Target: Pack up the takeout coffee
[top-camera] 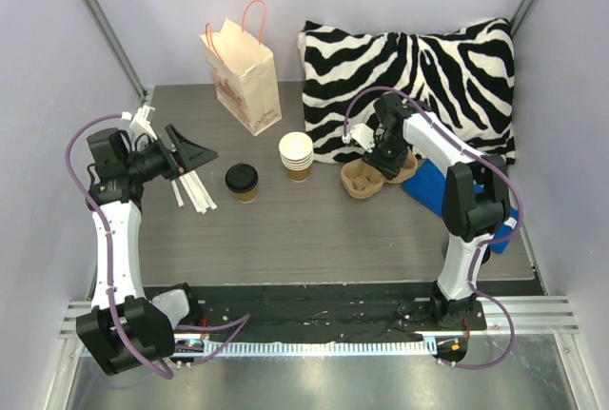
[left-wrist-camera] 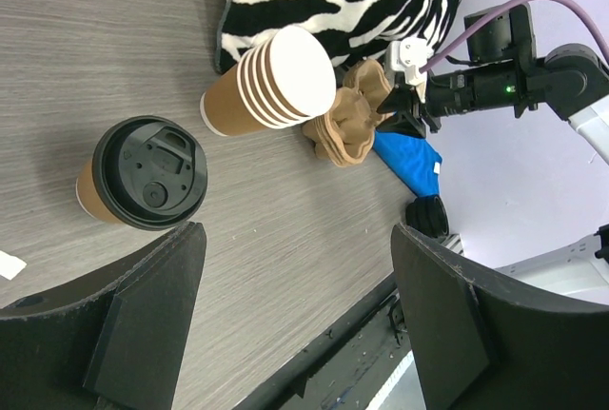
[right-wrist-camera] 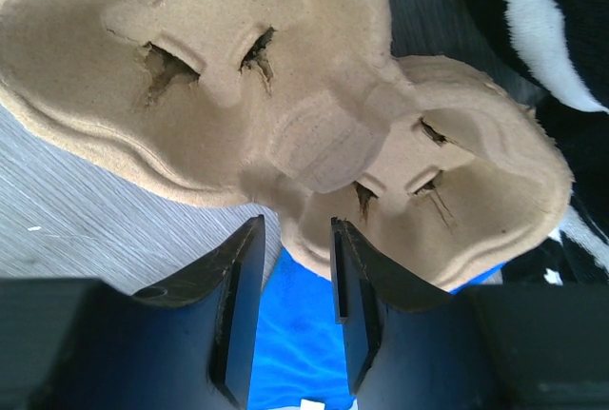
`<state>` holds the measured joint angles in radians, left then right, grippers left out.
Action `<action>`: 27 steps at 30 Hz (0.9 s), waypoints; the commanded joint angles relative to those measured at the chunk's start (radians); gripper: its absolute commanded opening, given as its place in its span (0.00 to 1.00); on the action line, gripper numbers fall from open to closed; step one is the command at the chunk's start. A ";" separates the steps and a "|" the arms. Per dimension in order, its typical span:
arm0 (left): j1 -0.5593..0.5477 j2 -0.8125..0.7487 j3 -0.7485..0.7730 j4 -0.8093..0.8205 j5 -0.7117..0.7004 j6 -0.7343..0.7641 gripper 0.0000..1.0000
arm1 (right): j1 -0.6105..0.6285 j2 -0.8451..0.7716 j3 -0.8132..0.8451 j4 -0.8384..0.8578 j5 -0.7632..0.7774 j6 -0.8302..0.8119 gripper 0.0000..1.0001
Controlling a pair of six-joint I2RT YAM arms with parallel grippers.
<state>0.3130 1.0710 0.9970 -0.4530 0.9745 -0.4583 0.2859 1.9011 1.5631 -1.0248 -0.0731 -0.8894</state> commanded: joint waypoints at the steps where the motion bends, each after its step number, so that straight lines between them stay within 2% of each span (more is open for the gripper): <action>1: -0.005 0.007 -0.003 0.045 -0.002 0.021 0.83 | -0.002 -0.004 -0.008 0.009 -0.008 -0.017 0.41; 5: -0.005 0.012 -0.003 0.045 -0.002 0.018 0.83 | -0.002 0.001 -0.009 0.011 -0.010 -0.019 0.36; 12: -0.005 0.012 -0.005 0.048 -0.005 0.020 0.83 | -0.005 -0.007 -0.008 0.008 -0.019 -0.020 0.02; 27: -0.006 0.014 0.000 0.053 0.000 0.009 0.83 | -0.011 -0.123 0.063 -0.041 -0.060 -0.019 0.01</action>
<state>0.3130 1.0843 0.9920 -0.4446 0.9684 -0.4591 0.2790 1.8748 1.5654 -1.0435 -0.0998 -0.9070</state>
